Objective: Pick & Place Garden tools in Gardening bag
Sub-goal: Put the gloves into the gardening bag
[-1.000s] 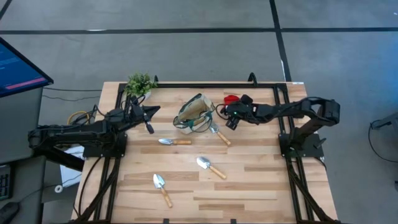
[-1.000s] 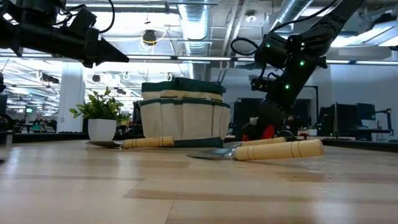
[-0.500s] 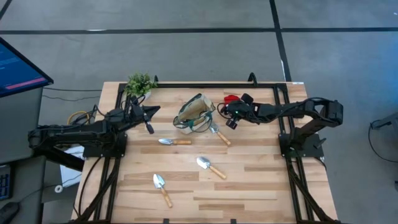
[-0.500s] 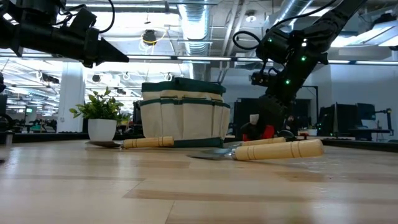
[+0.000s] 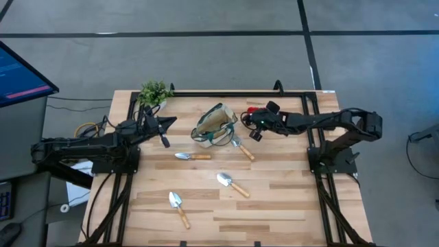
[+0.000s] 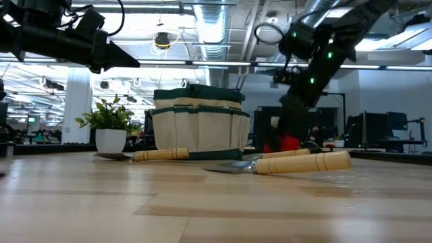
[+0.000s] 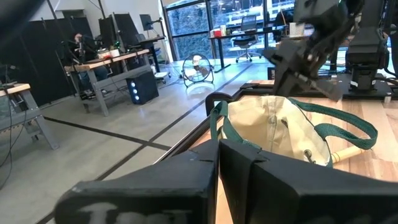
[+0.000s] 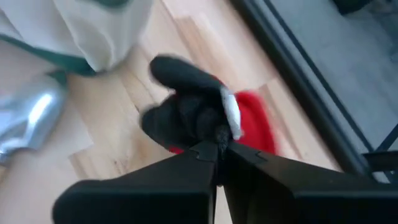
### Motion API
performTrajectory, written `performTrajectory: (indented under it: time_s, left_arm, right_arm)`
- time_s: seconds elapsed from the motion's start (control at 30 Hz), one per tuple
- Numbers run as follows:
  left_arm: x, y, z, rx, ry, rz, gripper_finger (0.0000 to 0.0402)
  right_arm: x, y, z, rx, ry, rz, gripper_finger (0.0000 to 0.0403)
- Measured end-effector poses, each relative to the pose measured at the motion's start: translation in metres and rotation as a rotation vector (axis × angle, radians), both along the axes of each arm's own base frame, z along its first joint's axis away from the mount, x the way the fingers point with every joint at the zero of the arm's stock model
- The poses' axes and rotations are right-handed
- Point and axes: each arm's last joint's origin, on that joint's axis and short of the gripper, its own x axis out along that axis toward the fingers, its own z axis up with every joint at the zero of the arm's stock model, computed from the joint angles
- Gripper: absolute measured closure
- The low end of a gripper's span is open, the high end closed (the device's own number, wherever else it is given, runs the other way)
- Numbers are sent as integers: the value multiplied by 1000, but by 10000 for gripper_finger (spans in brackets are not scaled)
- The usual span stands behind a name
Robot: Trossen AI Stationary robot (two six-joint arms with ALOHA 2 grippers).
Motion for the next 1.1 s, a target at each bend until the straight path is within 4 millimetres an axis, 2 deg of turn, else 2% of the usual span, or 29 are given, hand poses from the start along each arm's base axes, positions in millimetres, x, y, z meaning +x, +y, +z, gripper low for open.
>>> performTrajectory:
  time_s: [0.1, 0.43, 0.67, 0.77, 0.9, 1.1]
  left_arm:
    - [0, 0, 0, 0, 0, 0, 400]
    - [0, 0, 0, 0, 0, 0, 400]
    - [0, 0, 0, 0, 0, 0, 400]
    - [0, 0, 0, 0, -1, 0, 400]
    - [0, 0, 0, 0, -2, 0, 400]
    - [0, 0, 0, 1, -3, 0, 400]
  right_arm:
    - [-4, 1, 21, -19, -28, 13, 401]
    - [-24, 11, 108, -143, -275, 64, 402]
    - [-22, 24, 154, -224, -371, 156, 402]
    - [-15, 27, 164, -235, -390, 181, 403]
    - [0, 28, 165, -203, -393, 235, 403]
    - [27, 23, 148, -189, -349, 271, 403]
